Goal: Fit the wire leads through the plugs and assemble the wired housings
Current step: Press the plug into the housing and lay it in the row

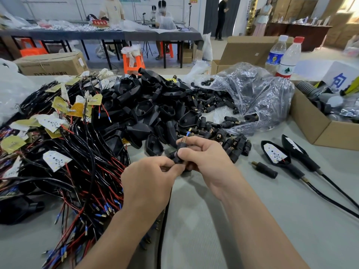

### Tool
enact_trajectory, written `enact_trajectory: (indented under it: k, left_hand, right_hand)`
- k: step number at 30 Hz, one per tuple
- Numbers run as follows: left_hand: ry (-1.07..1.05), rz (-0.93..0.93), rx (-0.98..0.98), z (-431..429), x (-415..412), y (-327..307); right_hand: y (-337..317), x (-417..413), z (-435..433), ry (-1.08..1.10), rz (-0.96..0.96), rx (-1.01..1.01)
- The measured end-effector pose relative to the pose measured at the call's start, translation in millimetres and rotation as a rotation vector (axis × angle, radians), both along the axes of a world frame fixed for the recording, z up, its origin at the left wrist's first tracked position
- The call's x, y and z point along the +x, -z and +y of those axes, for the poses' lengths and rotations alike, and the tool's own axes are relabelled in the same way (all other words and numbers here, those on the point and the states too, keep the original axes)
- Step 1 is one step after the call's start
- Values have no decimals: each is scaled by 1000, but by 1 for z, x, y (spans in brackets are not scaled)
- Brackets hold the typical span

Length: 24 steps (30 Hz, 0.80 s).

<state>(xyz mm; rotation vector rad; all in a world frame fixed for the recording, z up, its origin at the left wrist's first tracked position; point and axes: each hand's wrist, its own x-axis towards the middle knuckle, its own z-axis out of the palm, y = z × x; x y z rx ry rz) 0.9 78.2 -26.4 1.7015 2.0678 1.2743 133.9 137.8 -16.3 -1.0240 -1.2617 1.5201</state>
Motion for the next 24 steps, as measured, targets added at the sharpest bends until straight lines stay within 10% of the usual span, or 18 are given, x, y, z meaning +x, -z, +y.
enact_trajectory:
  k: [14,24]
  left_hand:
    - [43,-235,122,4,-7,-4]
    - [180,-613,118,12,-3,1]
  right_hand:
    - [-5,2,5,240,157,-135]
    - [-6,-9,-2,-14,291,-160]
